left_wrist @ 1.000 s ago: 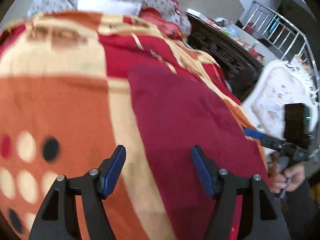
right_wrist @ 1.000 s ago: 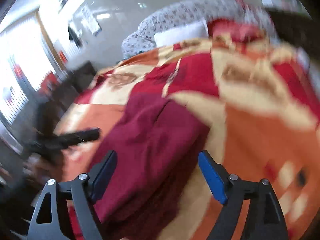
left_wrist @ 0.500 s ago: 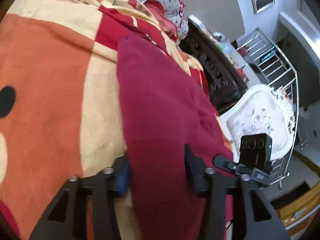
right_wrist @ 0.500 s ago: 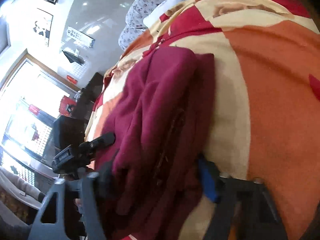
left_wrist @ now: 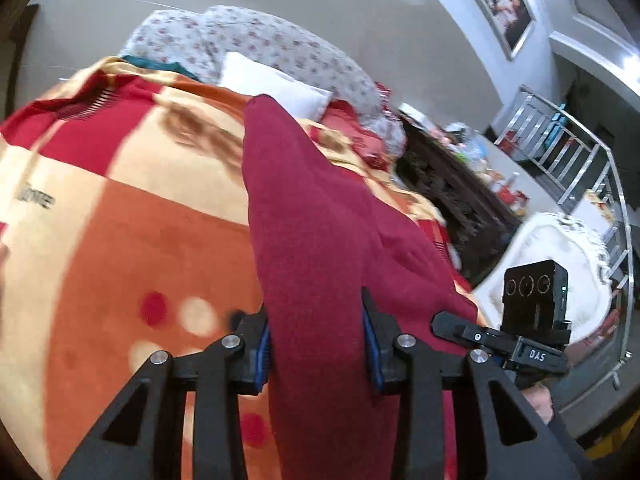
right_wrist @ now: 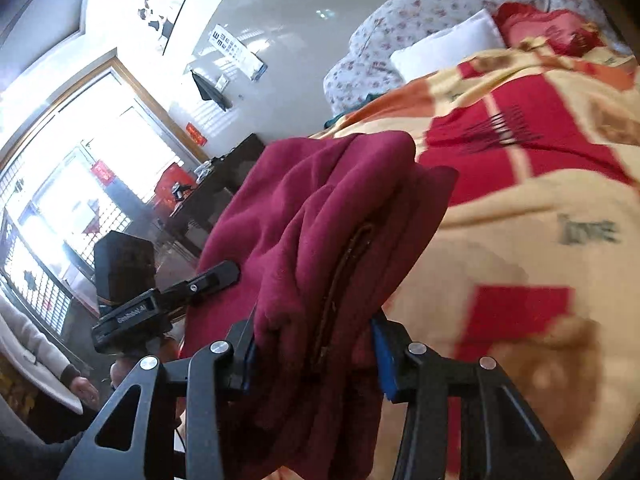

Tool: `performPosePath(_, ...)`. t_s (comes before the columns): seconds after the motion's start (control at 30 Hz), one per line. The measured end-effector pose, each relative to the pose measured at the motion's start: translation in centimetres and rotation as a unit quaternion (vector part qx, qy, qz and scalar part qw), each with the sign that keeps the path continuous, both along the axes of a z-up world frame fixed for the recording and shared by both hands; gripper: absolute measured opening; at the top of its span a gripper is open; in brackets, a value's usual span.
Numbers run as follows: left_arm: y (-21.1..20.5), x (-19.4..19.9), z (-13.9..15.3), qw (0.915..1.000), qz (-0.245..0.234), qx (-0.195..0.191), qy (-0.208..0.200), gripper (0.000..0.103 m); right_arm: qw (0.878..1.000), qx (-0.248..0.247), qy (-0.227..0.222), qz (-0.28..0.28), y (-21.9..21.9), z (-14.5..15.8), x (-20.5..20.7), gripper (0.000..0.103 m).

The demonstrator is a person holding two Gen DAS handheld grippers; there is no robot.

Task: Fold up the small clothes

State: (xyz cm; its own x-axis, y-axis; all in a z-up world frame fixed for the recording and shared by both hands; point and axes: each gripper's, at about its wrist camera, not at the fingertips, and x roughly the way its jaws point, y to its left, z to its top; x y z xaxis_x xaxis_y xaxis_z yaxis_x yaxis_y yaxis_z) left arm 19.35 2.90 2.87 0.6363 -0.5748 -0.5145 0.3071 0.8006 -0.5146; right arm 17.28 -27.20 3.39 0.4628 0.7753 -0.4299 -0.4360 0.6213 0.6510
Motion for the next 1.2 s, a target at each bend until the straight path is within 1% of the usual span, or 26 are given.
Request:
performPosePath(0.03,0.7,0.6,-0.9,1.0,0.006,0.003,0.007,0.036,1.0,0.0,0.008,0.003,0.8,-0.7,0.8,0.049)
performPosePath(0.13,1.9,2.3,-4.6,0.9983,0.027,0.005,0.052,0.037,0.999,-0.011,0.042,0.006,2.2,-4.0,2.7,0.05)
performPosePath(0.17,1.9,2.7,-6.1,0.9974,0.029,0.012,0.065,0.039,0.998,-0.024,0.058,0.005,2.4,-5.3,3.4,0.052)
performPosePath(0.2,1.9,2.9,-7.5,0.9963,0.034,0.017,0.077,0.046,0.996,-0.043,0.081,-0.003,2.5,-6.7,3.9,0.053)
performPosePath(0.23,2.1,2.7,-8.2,0.9964,0.037,0.018,0.073,0.048,0.994,-0.047,0.096,-0.007,2.3,-7.8,4.3,0.057)
performPosePath(0.27,2.2,2.4,-8.3,0.9972,0.035,0.011,0.065,0.049,0.995,-0.03,0.095,-0.008,1.8,-8.3,4.2,0.057)
performPosePath(0.33,2.4,2.1,-7.9,0.9976,0.032,0.009,0.061,0.051,0.996,-0.031,0.088,-0.012,1.3,-8.0,3.8,0.059)
performPosePath(0.4,2.6,1.5,-6.8,0.9975,0.035,0.031,0.053,0.051,0.995,-0.042,0.084,-0.018,0.8,-7.0,3.0,0.061)
performPosePath(0.43,2.9,0.6,-5.7,0.9972,0.044,0.051,0.033,0.051,0.996,-0.05,0.074,-0.022,0.6,-6.2,2.5,0.061)
performPosePath(0.5,3.1,-1.1,-3.7,0.9959,0.054,0.072,-0.004,0.051,0.995,-0.098,0.02,-0.026,0.8,-3.2,0.8,0.061)
performPosePath(0.53,3.1,-1.9,-2.8,0.995,0.058,0.079,-0.019,0.051,0.991,-0.13,-0.019,-0.025,1.4,-1.4,-0.1,0.061)
performPosePath(0.57,2.8,-2.6,-1.9,0.9939,0.06,0.088,-0.029,0.051,0.984,-0.166,-0.061,-0.019,2.3,0.3,-1.3,0.061)
performPosePath(0.63,1.5,-3.2,-1.2,0.9937,0.051,0.095,-0.031,0.047,0.971,-0.213,-0.112,0.007,4.4,2.0,-3.0,0.061)
performPosePath(0.67,0.6,-2.9,-1.5,0.9938,0.041,0.101,-0.022,0.046,0.957,-0.251,-0.142,0.024,6.2,2.4,-4.0,0.061)
performPosePath(0.7,-0.6,-2.3,-2.5,0.9926,0.032,0.117,0.0,0.044,0.941,-0.291,-0.166,0.041,8.0,2.2,-5.0,0.061)
performPosePath(0.73,-1.4,-1.8,-3.5,0.9915,0.029,0.125,0.019,0.043,0.93,-0.321,-0.17,0.063,9.5,1.4,-5.3,0.061)
performPosePath(0.77,-2.0,-1.4,-4.9,0.9886,0.029,0.142,0.04,0.043,0.923,-0.34,-0.163,0.079,10.2,0.4,-5.5,0.059)
performPosePath(0.8,-2.6,-1.4,-5.8,0.9843,0.038,0.169,0.035,0.043,0.914,-0.368,-0.148,0.088,10.6,-1.3,-5.3,0.057)
performPosePath(0.83,-2.9,-1.3,-6.0,0.9835,0.041,0.174,0.029,0.043,0.907,-0.398,-0.115,0.08,10.7,-3.6,-4.4,0.056)
performPosePath(0.87,-3.1,-1.4,-5.9,0.9831,0.045,0.175,0.029,0.043,0.912,-0.395,-0.088,0.075,10.2,-4.9,-3.6,0.056)
performPosePath(0.93,-3.7,-1.4,-5.6,0.9794,0.055,0.191,0.032,0.043,0.937,-0.337,-0.068,0.063,8.2,-6.0,-2.6,0.056)
performPosePath(0.97,-4.0,-1.5,-5.4,0.9775,0.062,0.199,0.033,0.043,0.945,-0.316,-0.06,0.054,7.5,-5.9,-2.4,0.056)
performPosePath(1.0,-4.1,-1.7,-5.0,0.9758,0.069,0.205,0.034,0.043,0.948,-0.31,-0.058,0.047,7.2,-5.6,-2.6,0.056)
performPosePath(1.07,-4.2,-2.6,-4.0,0.9737,0.081,0.21,0.032,0.044,0.946,-0.317,-0.064,0.028,6.9,-4.2,-3.8,0.056)
performPosePath(1.13,-4.5,-4.8,-2.7,0.9697,0.098,0.223,0.024,0.055,0.945,-0.316,-0.077,0.011,6.3,-2.6,-5.9,0.057)
performPosePath(1.2,-4.8,-7.5,-1.4,0.9652,0.119,0.233,0.004,0.091,0.948,-0.305,-0.087,-0.016,5.2,-0.7,-9.1,0.062)
